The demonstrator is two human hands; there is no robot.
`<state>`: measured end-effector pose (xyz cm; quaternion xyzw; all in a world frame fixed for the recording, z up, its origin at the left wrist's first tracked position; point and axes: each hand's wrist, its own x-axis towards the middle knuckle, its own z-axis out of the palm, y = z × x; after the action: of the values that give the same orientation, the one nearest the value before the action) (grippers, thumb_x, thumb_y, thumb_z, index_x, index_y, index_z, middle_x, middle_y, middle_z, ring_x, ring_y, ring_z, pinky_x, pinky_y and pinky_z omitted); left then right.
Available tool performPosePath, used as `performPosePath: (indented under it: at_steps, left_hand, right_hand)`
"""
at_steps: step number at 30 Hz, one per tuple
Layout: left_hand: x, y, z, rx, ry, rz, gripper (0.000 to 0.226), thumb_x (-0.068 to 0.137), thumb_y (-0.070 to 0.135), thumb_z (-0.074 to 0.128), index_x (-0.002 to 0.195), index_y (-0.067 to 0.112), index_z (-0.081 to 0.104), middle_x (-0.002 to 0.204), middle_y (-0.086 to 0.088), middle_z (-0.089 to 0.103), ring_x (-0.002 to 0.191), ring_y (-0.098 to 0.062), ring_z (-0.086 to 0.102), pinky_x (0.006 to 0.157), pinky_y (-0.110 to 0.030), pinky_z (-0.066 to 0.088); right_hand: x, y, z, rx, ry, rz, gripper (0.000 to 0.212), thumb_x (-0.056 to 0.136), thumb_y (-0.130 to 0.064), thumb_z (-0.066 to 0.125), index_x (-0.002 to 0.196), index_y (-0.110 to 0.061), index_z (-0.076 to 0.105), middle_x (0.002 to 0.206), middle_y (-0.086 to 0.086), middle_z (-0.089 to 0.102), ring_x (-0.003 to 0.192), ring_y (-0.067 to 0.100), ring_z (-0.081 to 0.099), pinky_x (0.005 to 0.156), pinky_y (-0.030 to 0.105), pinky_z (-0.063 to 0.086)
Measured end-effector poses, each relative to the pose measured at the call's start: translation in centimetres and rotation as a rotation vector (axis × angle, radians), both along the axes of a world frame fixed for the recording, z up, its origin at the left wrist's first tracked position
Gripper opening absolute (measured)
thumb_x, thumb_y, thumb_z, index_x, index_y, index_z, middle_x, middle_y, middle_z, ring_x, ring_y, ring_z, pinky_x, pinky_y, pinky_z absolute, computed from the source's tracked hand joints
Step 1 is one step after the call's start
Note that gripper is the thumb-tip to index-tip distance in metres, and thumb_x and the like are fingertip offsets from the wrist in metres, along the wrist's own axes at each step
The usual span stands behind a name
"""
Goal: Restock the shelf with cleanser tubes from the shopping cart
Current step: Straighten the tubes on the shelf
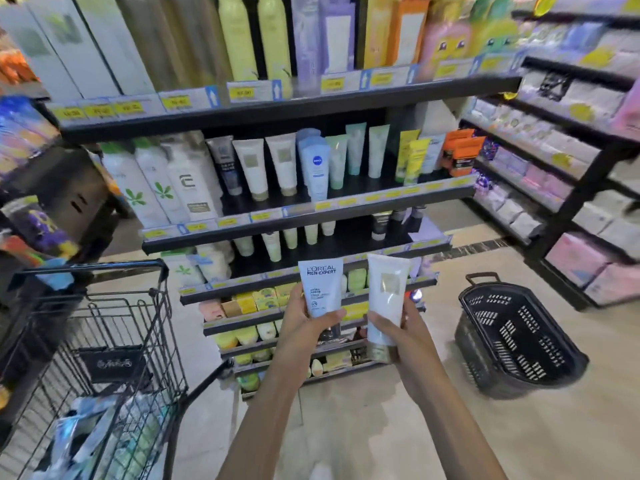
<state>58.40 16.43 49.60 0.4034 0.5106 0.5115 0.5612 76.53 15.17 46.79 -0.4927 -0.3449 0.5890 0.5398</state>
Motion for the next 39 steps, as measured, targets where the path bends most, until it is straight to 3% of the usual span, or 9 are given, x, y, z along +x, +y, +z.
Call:
performPosePath:
  at_steps: [6,11,16,20,24,28,31,36,39]
  left_hand:
    - [4.4,3.4,-0.4,-0.001,0.017,-0.051,0.066,0.081,0.004,0.084,0.130,0.035,0.053,0.123,0.010,0.072,0.114,-0.015,0.068,0.096,-0.043,0.057]
    - [8.5,6.8,-1.4,-0.012,-0.003,-0.075,0.066,0.079,0.002,0.085,0.127,0.034,0.053,0.119,0.012,0.072,0.108,-0.011,0.069,0.086,-0.033,0.058]
    - [12.6,10.8,-1.0,-0.002,-0.023,-0.077,0.063,0.079,0.002,0.085,0.125,0.033,0.054,0.113,0.015,0.072,0.097,-0.002,0.069,0.073,-0.020,0.057]
    - [15.7,14.6,-0.6,0.005,-0.018,-0.092,0.064,0.080,0.007,0.085,0.128,0.035,0.052,0.117,0.013,0.071,0.102,-0.006,0.069,0.077,-0.026,0.058]
    - [18.9,18.0,-0.1,0.015,-0.019,-0.102,0.065,0.081,0.005,0.084,0.128,0.034,0.050,0.119,0.014,0.069,0.101,0.000,0.068,0.073,-0.018,0.056]
    - [21.8,20.6,0.3,0.029,0.014,-0.098,0.062,0.080,0.004,0.085,0.123,0.034,0.052,0.121,0.008,0.069,0.109,-0.010,0.067,0.075,-0.021,0.057]
    - [23.8,22.0,0.7,0.042,0.029,-0.066,0.064,0.079,0.004,0.086,0.125,0.034,0.054,0.115,0.010,0.071,0.105,-0.013,0.069,0.075,-0.027,0.058]
    - [27.6,24.1,1.2,0.104,0.054,0.047,0.063,0.081,0.003,0.083,0.131,0.030,0.055,0.114,0.010,0.073,0.103,-0.010,0.071,0.076,-0.031,0.062]
    - [30.4,24.9,2.2,0.154,0.078,0.150,0.062,0.083,0.003,0.082,0.133,0.029,0.055,0.116,0.010,0.072,0.102,-0.003,0.070,0.072,-0.022,0.059]
  right_hand:
    - [4.4,2.3,-0.5,0.009,-0.008,-0.039,0.059,0.076,-0.027,0.091,0.127,-0.026,0.062,0.115,0.012,0.073,0.098,0.029,0.073,0.085,0.051,0.061]
    - [8.2,5.0,-0.7,0.011,-0.063,-0.080,0.063,0.066,-0.038,0.091,0.121,-0.027,0.063,0.109,0.012,0.073,0.096,0.036,0.072,0.088,0.067,0.057]
    - [12.5,8.6,0.4,0.023,-0.067,-0.080,0.060,0.073,-0.026,0.090,0.126,-0.024,0.061,0.112,0.014,0.074,0.096,0.035,0.072,0.085,0.057,0.060]
    - [15.7,12.1,1.3,0.035,-0.084,-0.086,0.062,0.072,-0.028,0.086,0.128,-0.025,0.061,0.112,0.012,0.075,0.097,0.034,0.073,0.081,0.048,0.060]
    - [18.4,15.7,1.8,0.037,-0.101,-0.106,0.060,0.073,-0.024,0.089,0.126,-0.022,0.061,0.109,0.014,0.076,0.096,0.037,0.073,0.079,0.047,0.061]
    - [20.9,18.3,2.1,0.039,-0.101,-0.110,0.059,0.072,-0.024,0.088,0.125,-0.024,0.061,0.109,0.013,0.076,0.096,0.035,0.074,0.076,0.044,0.060]
    - [22.8,20.1,2.1,0.040,-0.079,-0.099,0.049,0.084,-0.016,0.085,0.125,-0.023,0.060,0.109,0.015,0.075,0.095,0.035,0.074,0.073,0.042,0.060]
    - [26.3,23.4,1.9,0.041,-0.061,-0.042,0.061,0.073,-0.026,0.086,0.128,-0.023,0.059,0.109,0.012,0.076,0.088,0.029,0.075,0.069,0.041,0.058]
    - [28.8,25.3,1.6,0.047,-0.053,0.011,0.059,0.080,-0.019,0.088,0.130,-0.021,0.057,0.109,0.014,0.076,0.087,0.030,0.074,0.072,0.044,0.060]
